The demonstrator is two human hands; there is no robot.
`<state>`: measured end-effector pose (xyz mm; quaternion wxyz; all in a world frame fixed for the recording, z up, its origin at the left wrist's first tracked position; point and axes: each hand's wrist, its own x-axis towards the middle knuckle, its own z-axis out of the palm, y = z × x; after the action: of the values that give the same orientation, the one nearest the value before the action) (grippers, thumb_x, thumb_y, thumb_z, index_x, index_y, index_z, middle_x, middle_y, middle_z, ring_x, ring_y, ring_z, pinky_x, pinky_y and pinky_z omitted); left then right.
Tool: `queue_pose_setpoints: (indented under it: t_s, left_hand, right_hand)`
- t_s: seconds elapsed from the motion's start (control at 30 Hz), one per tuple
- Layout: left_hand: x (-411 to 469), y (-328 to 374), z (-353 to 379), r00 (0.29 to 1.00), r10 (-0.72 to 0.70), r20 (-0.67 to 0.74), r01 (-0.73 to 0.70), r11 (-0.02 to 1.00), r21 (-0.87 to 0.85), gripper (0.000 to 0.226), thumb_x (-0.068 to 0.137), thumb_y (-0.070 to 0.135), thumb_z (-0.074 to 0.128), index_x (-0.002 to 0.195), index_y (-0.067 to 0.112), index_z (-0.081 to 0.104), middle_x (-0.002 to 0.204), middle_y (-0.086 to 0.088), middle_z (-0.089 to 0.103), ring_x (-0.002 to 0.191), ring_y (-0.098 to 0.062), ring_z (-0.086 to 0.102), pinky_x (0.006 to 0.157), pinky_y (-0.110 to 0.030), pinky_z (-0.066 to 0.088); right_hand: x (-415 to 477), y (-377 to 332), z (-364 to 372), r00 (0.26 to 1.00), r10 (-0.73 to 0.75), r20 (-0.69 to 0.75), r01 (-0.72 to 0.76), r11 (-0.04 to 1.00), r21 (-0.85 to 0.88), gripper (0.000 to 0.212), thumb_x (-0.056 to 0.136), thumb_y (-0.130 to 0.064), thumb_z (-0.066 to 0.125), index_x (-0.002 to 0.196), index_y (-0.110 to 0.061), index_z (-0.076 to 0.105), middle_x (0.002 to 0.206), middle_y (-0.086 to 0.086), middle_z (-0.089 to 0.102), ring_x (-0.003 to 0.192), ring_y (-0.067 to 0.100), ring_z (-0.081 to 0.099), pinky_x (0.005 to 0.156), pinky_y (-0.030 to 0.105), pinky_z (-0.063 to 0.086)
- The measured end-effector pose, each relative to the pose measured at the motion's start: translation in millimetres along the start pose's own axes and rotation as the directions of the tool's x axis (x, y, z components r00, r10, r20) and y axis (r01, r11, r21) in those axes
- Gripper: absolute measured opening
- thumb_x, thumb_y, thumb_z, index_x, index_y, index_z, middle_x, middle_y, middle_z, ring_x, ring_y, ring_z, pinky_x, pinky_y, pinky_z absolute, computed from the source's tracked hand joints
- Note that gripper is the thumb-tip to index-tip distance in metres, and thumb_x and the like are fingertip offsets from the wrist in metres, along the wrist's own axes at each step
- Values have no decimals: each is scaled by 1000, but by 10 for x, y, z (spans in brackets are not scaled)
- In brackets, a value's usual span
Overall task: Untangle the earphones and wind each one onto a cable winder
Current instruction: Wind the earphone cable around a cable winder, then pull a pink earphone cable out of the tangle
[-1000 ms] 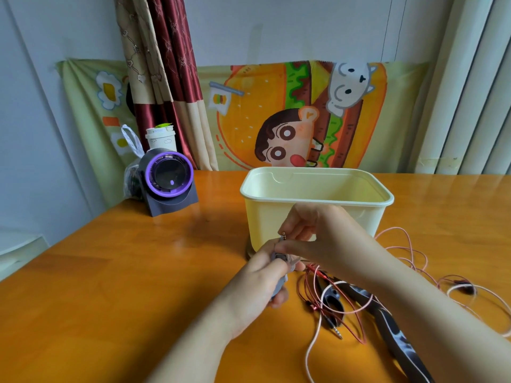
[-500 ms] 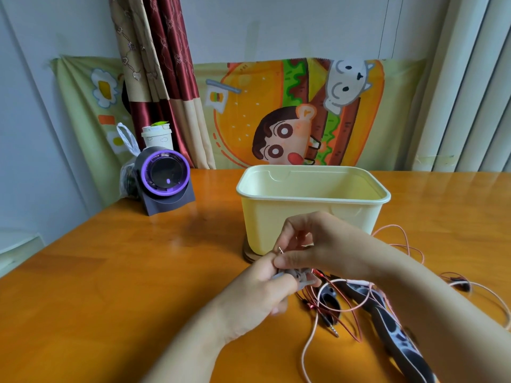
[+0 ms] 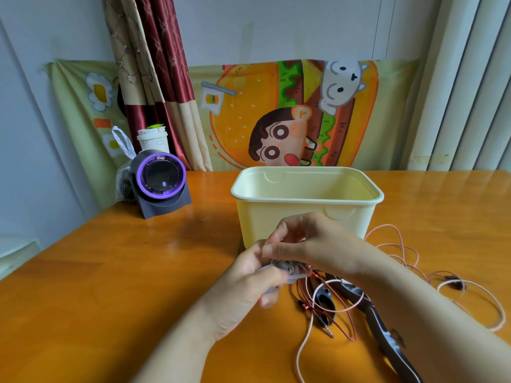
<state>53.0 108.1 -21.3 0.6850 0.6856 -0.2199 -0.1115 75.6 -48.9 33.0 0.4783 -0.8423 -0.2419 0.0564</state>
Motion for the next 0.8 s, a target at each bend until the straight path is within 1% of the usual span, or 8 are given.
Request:
queue_pose_setpoints:
  t_s: [0.13, 0.23, 0.33, 0.43, 0.57, 0.67, 0.73, 0.8]
  left_hand:
    - [17, -21, -85, 1000, 5, -28, -6, 1000, -13, 37, 69, 40, 65, 103, 27, 58, 98, -2, 63, 59, 1, 50, 55, -14, 39]
    - [8, -8, -101, 997, -4, -75, -4, 995, -103, 47, 71, 25, 65, 114, 12, 53, 102, -13, 63, 52, -7, 38, 51, -17, 35]
    - [32, -3, -101, 993, -9, -117, -16, 976, -217, 43, 71, 14, 62, 112, 7, 52, 94, -5, 62, 48, -7, 35, 49, -18, 32]
    - [45, 5, -110, 989, 2, -150, -46, 955, -294, 54, 61, 19, 71, 111, 9, 54, 91, -3, 64, 49, -8, 39, 49, -18, 35]
    - [70, 21, -123, 960, 15, -280, -125, 918, -376, 44, 71, 15, 61, 115, 17, 57, 100, -5, 66, 56, -11, 51, 52, -19, 45]
    - [95, -10, -137, 920, 41, -390, -126, 973, -195, 34, 83, 16, 63, 115, 25, 57, 110, 4, 68, 65, -8, 57, 61, -20, 49]
    - [105, -58, -140, 896, 61, -440, -37, 997, 65, 28, 94, 11, 57, 113, 31, 55, 113, 8, 64, 69, -3, 59, 69, -20, 49]
    - [117, -128, -124, 904, 92, -417, 21, 966, 257, 28, 96, 10, 53, 112, 32, 54, 111, 12, 63, 72, -1, 60, 73, -18, 49]
  right_hand:
    - [-7, -14, -27, 998, -32, -59, 37, 996, 85, 35, 70, -47, 66, 91, -19, 71, 83, 9, 72, 71, 22, 65, 70, 31, 55]
    - [-5, 8, -139, 997, 11, -81, -7, 999, 48, 22, 85, -36, 62, 102, -25, 70, 91, 0, 74, 87, 17, 69, 79, 28, 56]
    - [-36, 28, -239, 996, 94, -13, -93, 994, 61, 14, 90, -21, 60, 100, -18, 70, 95, 2, 74, 87, 13, 69, 78, 27, 57]
    - [-84, 35, -267, 995, 103, -4, -101, 985, 143, 17, 84, -20, 65, 94, -8, 70, 93, 11, 73, 79, 14, 68, 71, 20, 55]
    - [-116, -2, -306, 987, 80, -138, -40, 961, 273, 25, 67, -27, 68, 84, -10, 69, 86, 13, 72, 76, 17, 66, 73, 21, 55]
    - [6, -26, -470, 913, 52, -405, 81, 949, 306, 11, 75, -20, 69, 82, -11, 68, 81, 11, 70, 73, 16, 65, 73, 22, 56]
    - [118, -21, -589, 811, -7, -585, 96, 988, 121, 4, 83, -17, 69, 85, -13, 68, 83, 7, 71, 72, 15, 67, 71, 22, 57]
    - [191, 7, -670, 744, -82, -663, 8, 993, -114, 9, 86, -23, 68, 91, -16, 70, 88, 0, 71, 76, 10, 66, 69, 17, 52]
